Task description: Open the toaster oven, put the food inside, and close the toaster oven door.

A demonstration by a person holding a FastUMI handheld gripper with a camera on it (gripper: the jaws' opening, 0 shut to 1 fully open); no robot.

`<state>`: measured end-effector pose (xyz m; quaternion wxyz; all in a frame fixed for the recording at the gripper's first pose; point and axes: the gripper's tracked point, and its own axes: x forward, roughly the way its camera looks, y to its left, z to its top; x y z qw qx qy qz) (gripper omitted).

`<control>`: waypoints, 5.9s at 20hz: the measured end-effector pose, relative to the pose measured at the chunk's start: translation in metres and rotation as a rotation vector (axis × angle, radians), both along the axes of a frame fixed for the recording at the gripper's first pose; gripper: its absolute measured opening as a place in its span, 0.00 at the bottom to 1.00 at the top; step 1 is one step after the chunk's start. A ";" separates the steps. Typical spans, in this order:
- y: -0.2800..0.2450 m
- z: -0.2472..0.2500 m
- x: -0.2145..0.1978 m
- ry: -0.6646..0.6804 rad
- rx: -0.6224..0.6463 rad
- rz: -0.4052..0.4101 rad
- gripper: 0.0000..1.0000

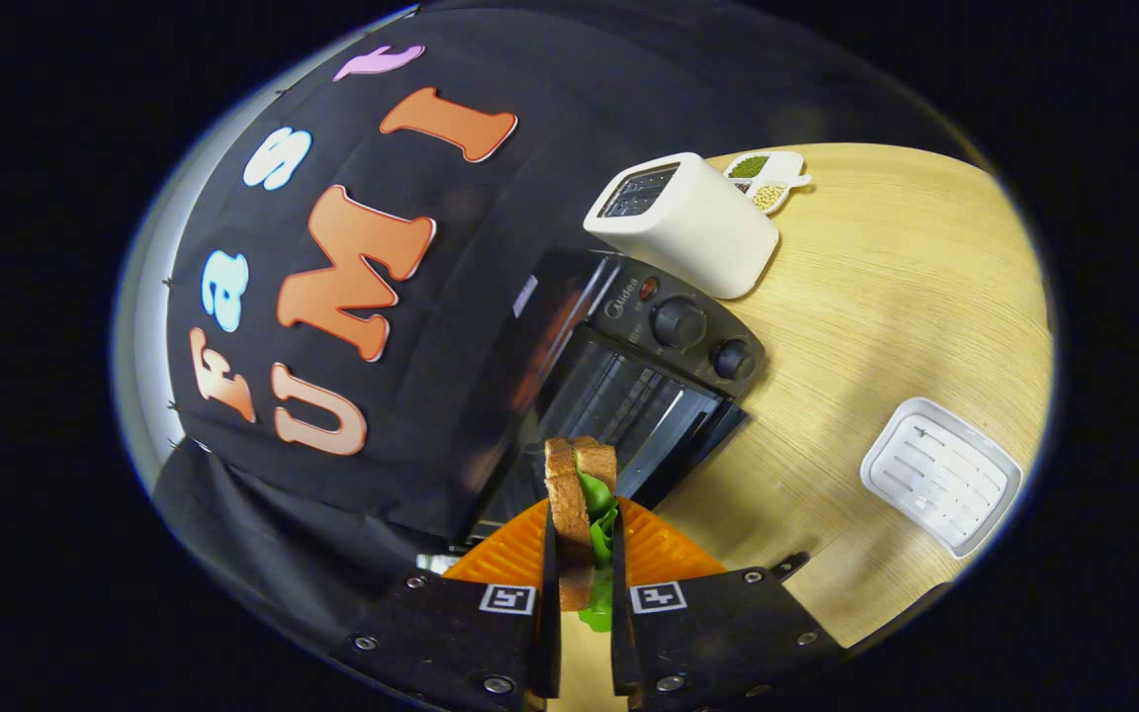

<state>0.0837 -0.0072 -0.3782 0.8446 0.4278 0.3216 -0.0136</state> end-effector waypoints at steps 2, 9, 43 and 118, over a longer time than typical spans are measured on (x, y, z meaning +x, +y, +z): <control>0.012 -0.002 0.013 -0.025 0.075 -0.054 0.21; 0.036 -0.035 0.067 -0.035 0.137 -0.225 0.20; 0.057 -0.030 0.001 0.003 -0.150 -0.001 0.98; 0.029 0.226 0.030 -0.428 -0.996 0.327 1.00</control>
